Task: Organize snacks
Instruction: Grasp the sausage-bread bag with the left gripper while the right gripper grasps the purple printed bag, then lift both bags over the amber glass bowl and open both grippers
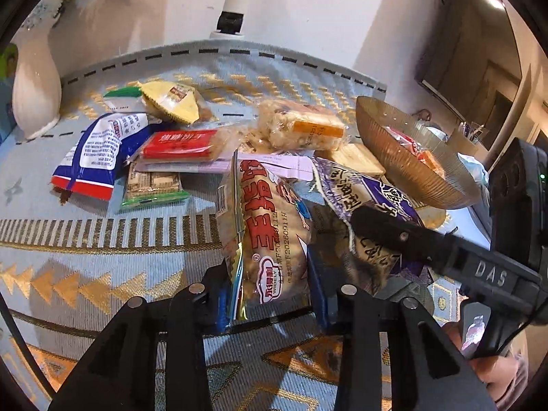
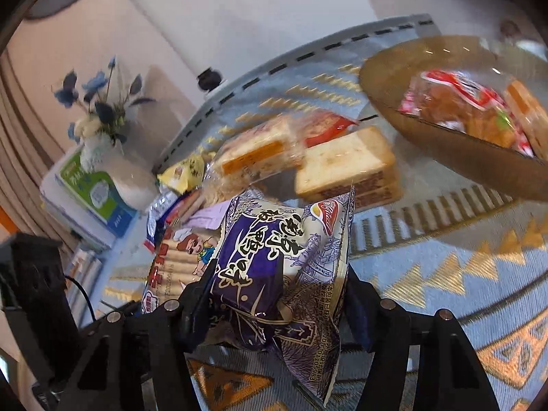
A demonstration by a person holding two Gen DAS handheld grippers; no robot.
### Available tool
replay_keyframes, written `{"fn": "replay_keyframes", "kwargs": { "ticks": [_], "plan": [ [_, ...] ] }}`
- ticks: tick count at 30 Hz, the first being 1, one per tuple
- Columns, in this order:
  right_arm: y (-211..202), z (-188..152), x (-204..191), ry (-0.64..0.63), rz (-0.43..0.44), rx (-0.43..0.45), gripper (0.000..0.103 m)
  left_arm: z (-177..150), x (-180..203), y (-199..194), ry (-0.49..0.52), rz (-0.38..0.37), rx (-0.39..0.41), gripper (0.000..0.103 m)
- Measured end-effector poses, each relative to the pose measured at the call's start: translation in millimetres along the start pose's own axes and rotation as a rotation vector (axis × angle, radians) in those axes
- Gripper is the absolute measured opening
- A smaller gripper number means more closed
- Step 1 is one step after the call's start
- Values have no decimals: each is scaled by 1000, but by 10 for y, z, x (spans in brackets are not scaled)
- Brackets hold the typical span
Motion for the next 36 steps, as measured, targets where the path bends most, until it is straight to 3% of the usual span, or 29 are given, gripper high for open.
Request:
{"fn": "replay_keyframes", "kwargs": {
  "ticks": [5,11,17,21,25,28,31,36],
  "plan": [
    [-169,-21,87,50,12,57,64,-124,27,-140,-41,-24,34,32],
    [-471,-111,83,52,108,146,64,-217,53,-401,-79,-32,136,32],
    [-460,-135,16,21,102,133,64,-216,-22,-357,-122,28,110,32],
    [-460,-132,-43,-13,93,147,64,-225,-14,-467,-115,41,167,32],
    [-480,-96,-35,-9,129,155,64,-218,-82,-539,-170,43,204,32],
    [-531,5,17,30,164,154,64,-152,-104,-566,-210,28,203,32],
    [-671,205,88,91,236,176,64,25,-34,-640,-194,28,231,32],
    [-973,684,171,89,278,229,64,425,187,-723,-157,-36,271,32]
  ]
}}
Point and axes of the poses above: each gripper's, at about its wrist camera, not at the fingertips, and y roughly the way its jaws point, x to its right, z to its top, the point moved 2 cm from there along y, roughly the way its jaws point, and after that the axes turned 4 degrees about x, right-handed, at the moved point
